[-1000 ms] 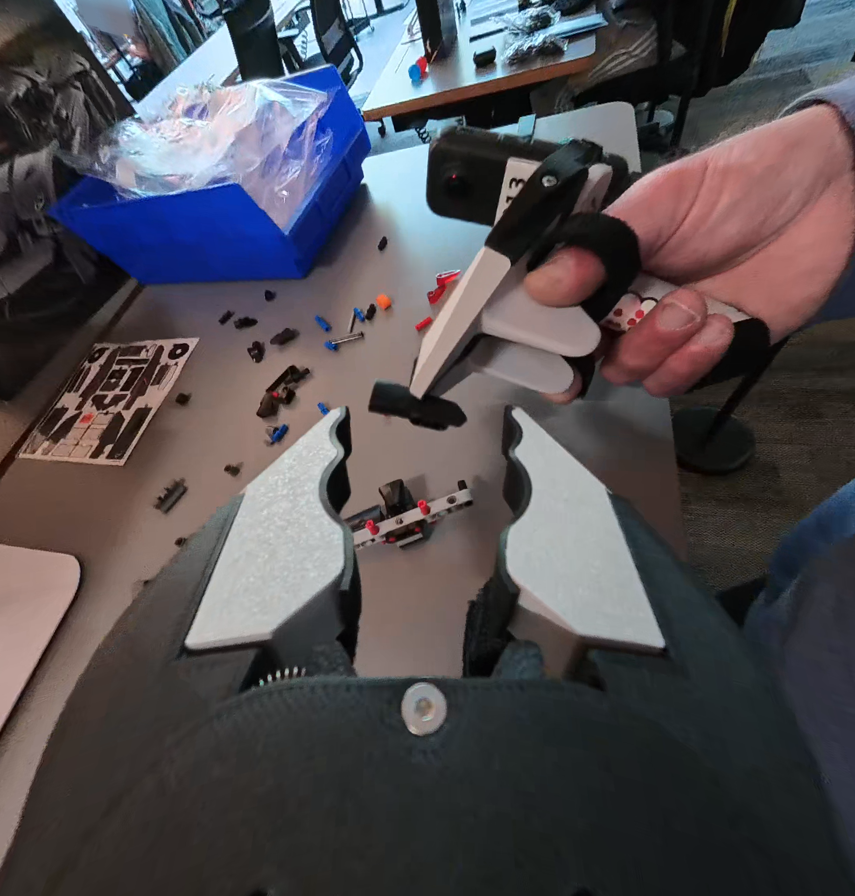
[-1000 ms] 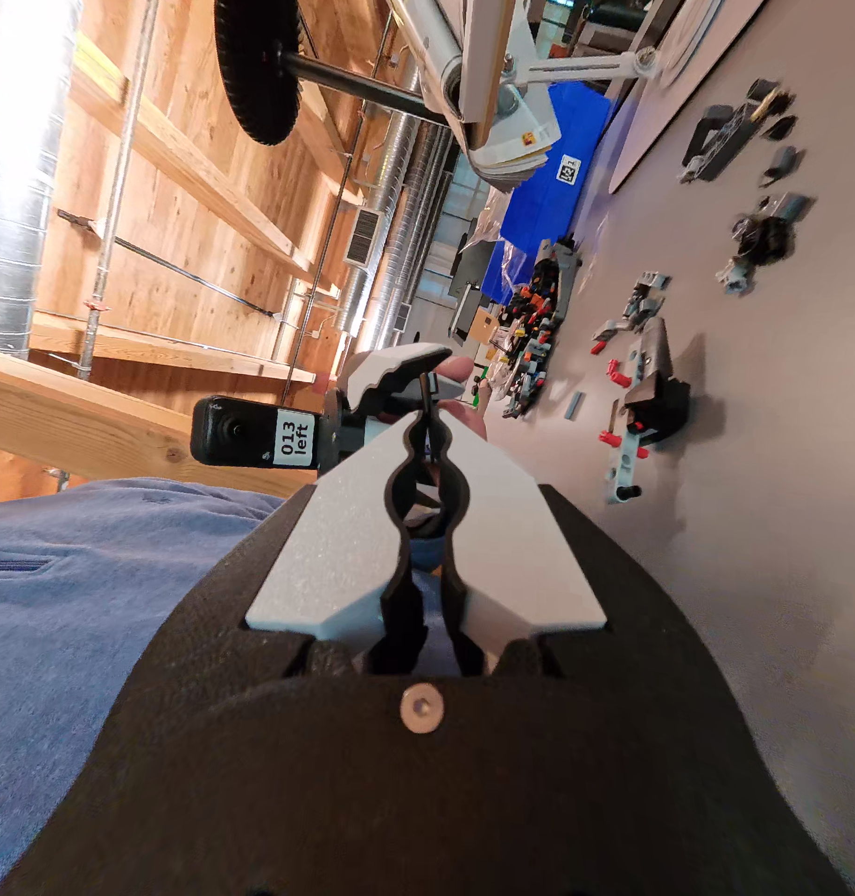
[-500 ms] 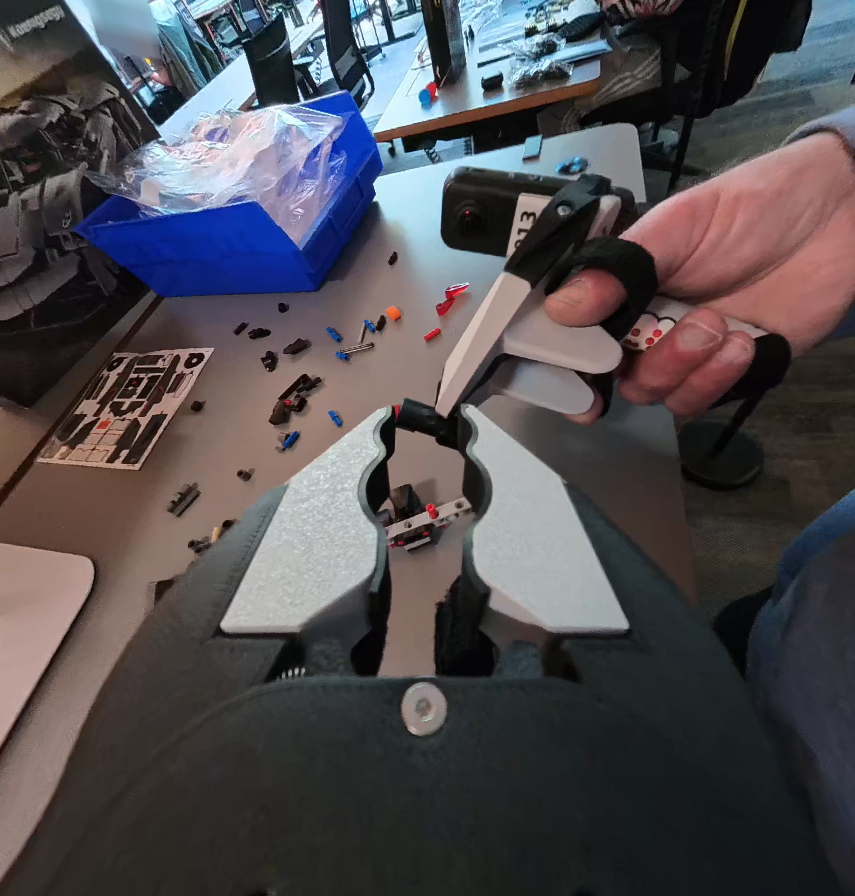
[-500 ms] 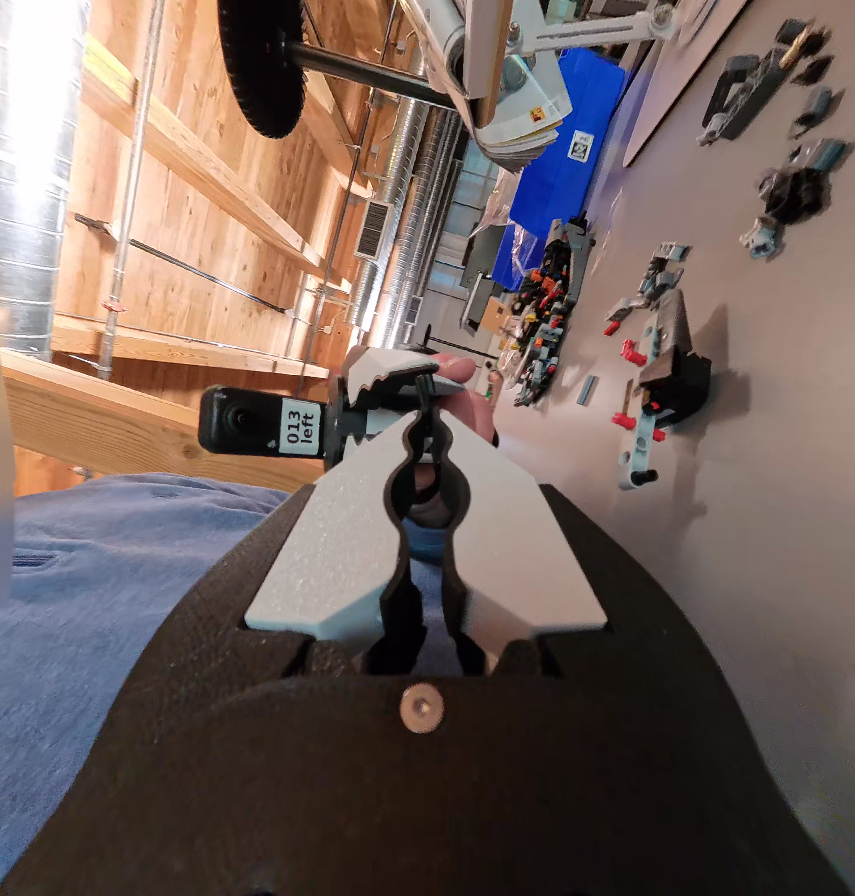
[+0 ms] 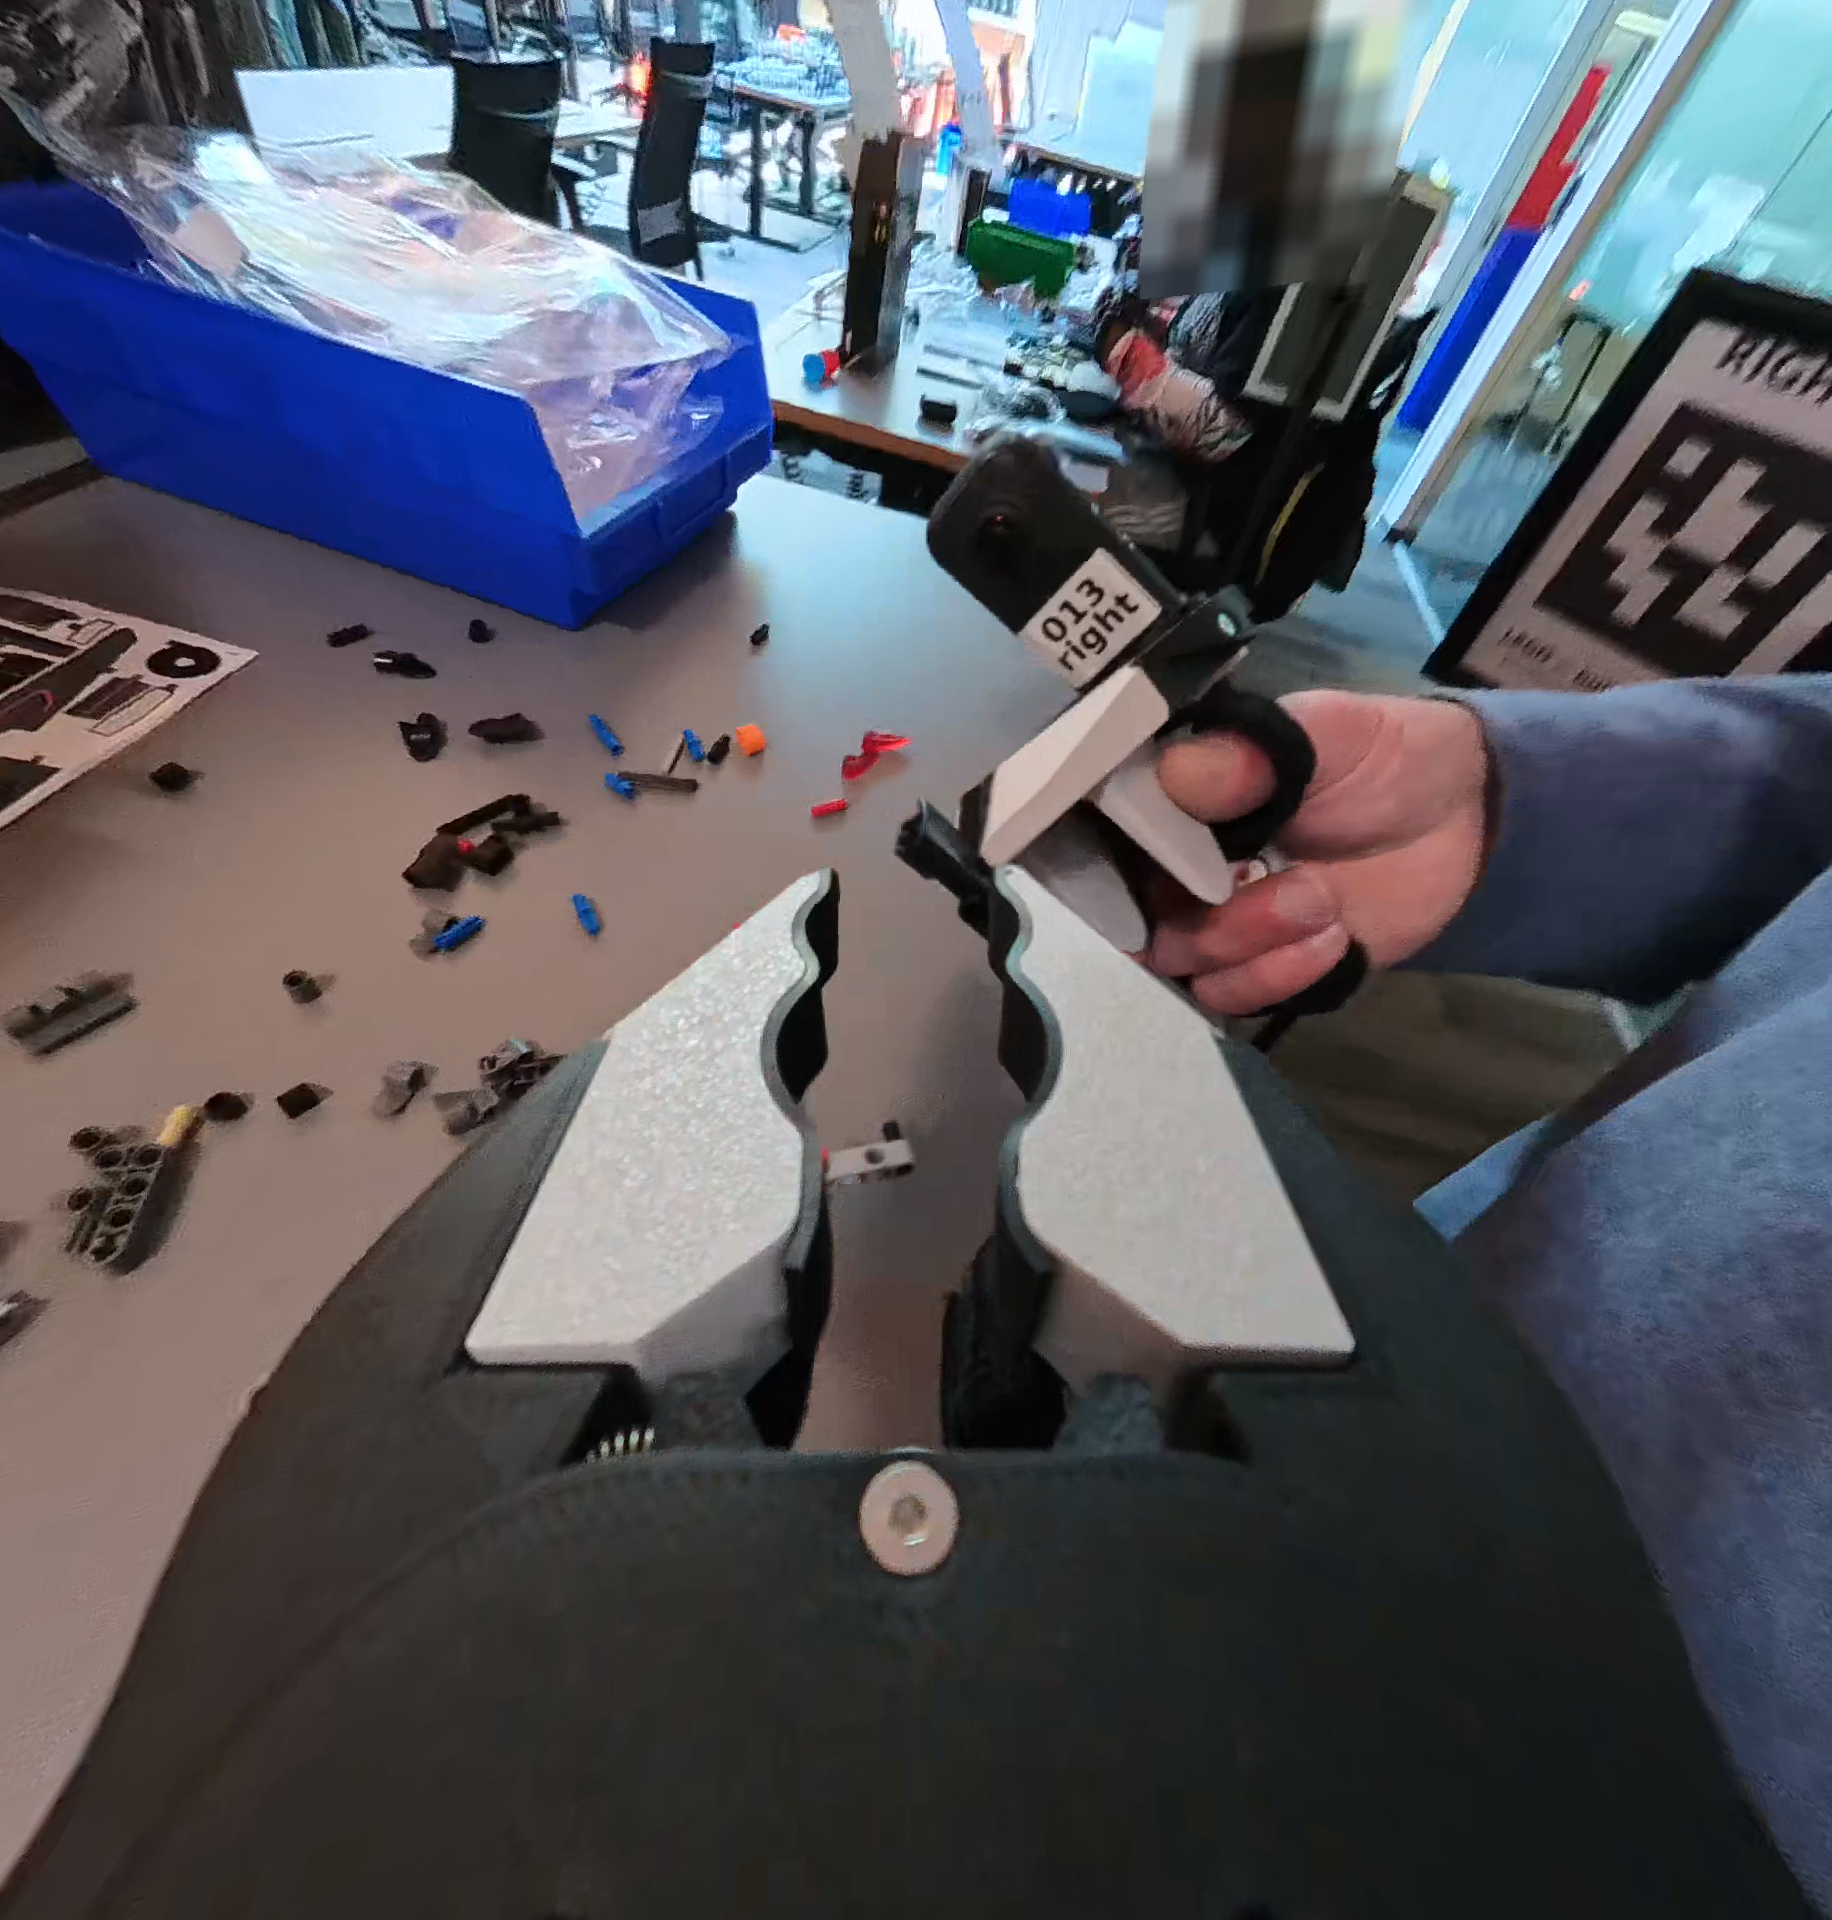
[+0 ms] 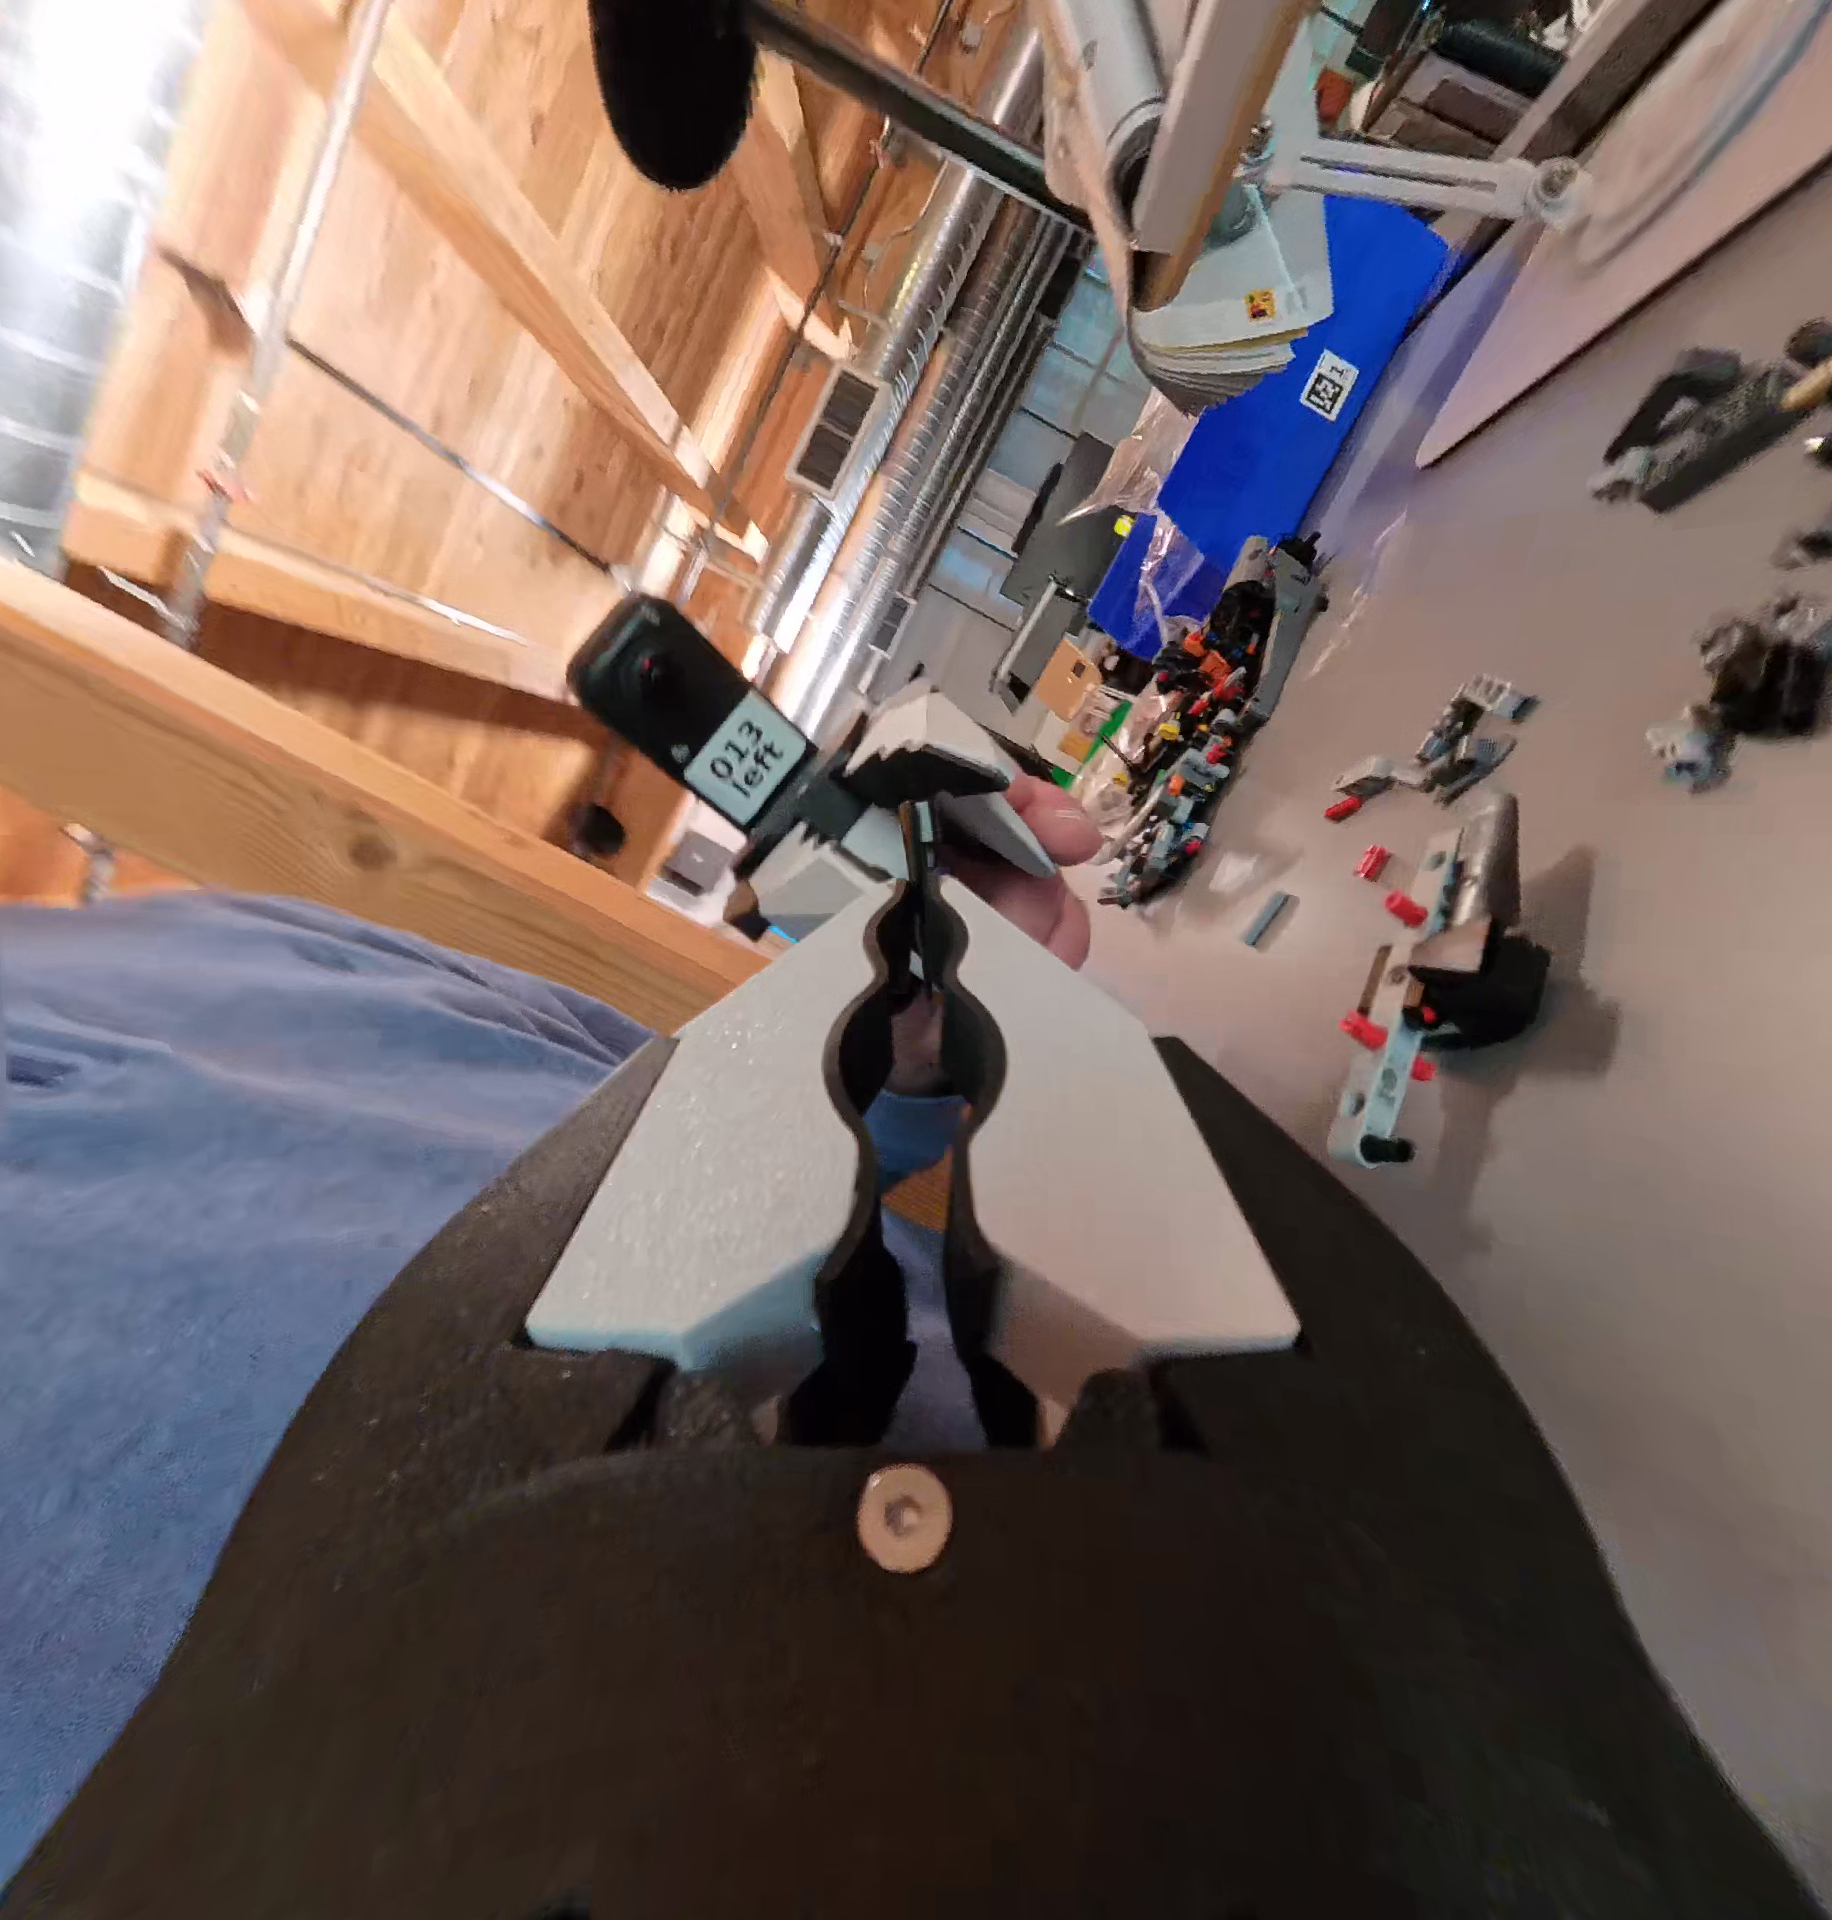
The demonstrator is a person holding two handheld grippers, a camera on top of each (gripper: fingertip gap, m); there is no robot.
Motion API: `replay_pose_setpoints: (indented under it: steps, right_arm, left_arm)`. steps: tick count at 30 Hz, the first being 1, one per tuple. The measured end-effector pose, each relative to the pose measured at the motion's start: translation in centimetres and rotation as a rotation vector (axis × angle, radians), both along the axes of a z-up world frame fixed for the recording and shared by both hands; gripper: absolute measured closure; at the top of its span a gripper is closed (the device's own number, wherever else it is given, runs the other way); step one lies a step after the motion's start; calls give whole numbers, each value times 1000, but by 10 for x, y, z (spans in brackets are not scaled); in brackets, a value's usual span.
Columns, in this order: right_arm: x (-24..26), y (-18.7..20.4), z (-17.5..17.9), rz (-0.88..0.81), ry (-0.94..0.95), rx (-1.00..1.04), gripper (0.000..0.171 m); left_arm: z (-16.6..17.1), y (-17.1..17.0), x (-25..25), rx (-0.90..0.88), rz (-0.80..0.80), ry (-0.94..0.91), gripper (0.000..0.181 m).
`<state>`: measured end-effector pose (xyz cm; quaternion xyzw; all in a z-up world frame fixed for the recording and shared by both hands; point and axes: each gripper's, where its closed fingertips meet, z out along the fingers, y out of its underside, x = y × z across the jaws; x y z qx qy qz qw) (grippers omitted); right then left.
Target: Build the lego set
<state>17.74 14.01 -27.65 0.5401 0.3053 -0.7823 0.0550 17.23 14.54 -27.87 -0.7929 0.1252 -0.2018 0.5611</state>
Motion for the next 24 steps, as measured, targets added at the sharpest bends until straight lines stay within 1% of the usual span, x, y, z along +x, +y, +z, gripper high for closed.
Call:
replay_pose_setpoints:
  steps: [2,4,7,17,24]
  right_arm:
    - [2,0,7,4,38,61,171]
    - [2,0,10,14,53,103,171]
    - [3,2,11,25,63,143,171]
    - [4,6,20,43,96,255,171]
    - [2,9,23,31,99,318,171]
  left_arm:
    - [6,1,2,6,-22,-63,156]
    - [14,1,7,8,-73,-155,162]
    - [16,2,8,0,-92,-218,173]
    - [25,6,9,11,-129,-417,175]
    - [29,9,7,29,-133,-446,176]
